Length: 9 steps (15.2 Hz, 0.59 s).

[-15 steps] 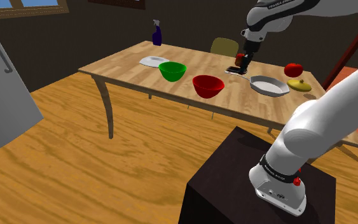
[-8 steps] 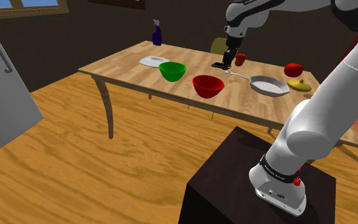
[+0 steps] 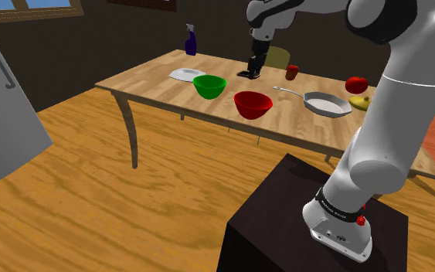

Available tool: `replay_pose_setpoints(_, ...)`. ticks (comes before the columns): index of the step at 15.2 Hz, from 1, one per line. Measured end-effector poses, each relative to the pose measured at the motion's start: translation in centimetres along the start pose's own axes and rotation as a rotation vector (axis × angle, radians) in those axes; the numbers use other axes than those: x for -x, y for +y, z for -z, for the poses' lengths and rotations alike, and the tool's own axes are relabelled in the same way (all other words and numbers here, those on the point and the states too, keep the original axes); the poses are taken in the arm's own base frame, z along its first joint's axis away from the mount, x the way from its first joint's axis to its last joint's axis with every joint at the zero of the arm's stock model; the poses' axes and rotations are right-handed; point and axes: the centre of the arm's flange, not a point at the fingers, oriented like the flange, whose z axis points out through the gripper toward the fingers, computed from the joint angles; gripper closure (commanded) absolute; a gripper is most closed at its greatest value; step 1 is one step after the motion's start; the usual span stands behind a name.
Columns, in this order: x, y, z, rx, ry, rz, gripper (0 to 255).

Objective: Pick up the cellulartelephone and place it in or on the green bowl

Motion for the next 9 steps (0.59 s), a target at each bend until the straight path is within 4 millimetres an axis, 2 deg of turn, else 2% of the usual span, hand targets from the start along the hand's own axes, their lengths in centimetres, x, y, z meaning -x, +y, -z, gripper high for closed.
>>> replay_pose_setpoints(9,-11.8,-1.6,0.4,0.0,0.001,-0.001,255)
